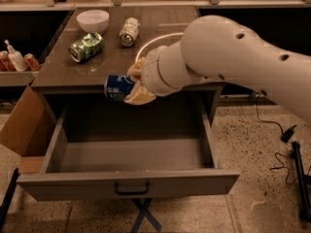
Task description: Pick pepsi can from top drawer and place on counter
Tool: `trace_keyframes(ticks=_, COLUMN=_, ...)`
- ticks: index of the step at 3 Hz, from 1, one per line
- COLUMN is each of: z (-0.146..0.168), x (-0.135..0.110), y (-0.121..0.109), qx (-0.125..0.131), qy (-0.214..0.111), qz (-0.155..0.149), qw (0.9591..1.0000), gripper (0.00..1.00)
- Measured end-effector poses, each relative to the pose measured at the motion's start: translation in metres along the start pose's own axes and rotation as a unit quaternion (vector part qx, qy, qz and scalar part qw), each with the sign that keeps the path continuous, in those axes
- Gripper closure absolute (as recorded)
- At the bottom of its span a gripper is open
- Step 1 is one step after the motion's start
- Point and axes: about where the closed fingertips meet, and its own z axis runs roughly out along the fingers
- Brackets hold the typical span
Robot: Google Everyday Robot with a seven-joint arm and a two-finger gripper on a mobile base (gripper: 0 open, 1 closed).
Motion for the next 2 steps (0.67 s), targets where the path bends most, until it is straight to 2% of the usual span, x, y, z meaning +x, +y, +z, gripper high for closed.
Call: trace_keyframes(ticks=2, z=-0.031, x=0.001, y=-0.059, qx=0.051, qy=-0.031, qz=0.008, qw=0.9982, gripper=1.0)
